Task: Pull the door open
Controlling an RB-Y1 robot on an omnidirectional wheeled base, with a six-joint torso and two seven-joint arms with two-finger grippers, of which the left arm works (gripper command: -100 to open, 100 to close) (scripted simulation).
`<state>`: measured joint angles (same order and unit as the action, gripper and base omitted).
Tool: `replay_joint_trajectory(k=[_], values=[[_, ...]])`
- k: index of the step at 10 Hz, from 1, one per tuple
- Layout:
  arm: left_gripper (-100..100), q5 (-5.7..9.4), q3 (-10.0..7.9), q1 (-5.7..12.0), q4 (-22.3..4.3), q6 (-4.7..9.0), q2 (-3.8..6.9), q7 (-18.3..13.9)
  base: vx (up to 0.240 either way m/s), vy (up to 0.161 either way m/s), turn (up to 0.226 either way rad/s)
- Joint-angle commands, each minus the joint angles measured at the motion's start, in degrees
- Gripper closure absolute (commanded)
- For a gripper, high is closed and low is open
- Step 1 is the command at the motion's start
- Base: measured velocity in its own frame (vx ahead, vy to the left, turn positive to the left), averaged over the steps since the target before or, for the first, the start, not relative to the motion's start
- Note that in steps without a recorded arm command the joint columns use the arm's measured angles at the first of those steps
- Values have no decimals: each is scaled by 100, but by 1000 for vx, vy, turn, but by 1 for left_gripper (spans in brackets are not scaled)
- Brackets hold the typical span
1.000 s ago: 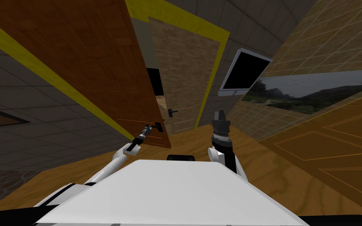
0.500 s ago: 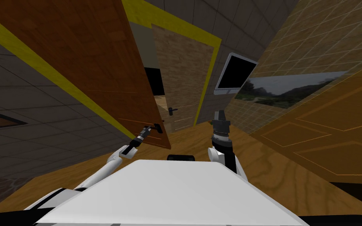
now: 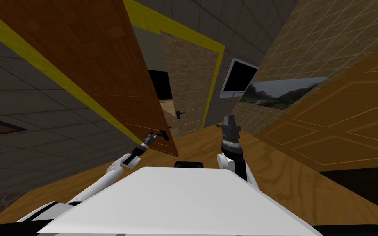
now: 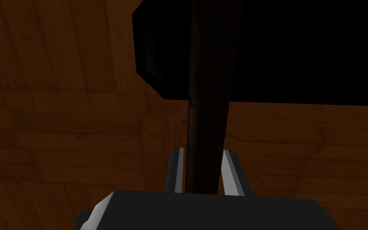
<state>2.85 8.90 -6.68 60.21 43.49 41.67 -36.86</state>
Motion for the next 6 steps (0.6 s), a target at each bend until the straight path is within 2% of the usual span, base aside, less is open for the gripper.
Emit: replay_joint_trajectory(k=[1,2,3,5,6], values=[[100,-11,47,-49,-30,185,34,-45,-179,98,-164],[100,-12,58,-72,-48,248,57,-62,-135,80,-101],[100,-15,82,-121,-86,383,106,-100,-170,89,-143],[100,-17,106,-171,-125,523,157,-139,-130,75,-97],[100,-20,129,-219,-162,656,205,-176,-149,83,-152]])
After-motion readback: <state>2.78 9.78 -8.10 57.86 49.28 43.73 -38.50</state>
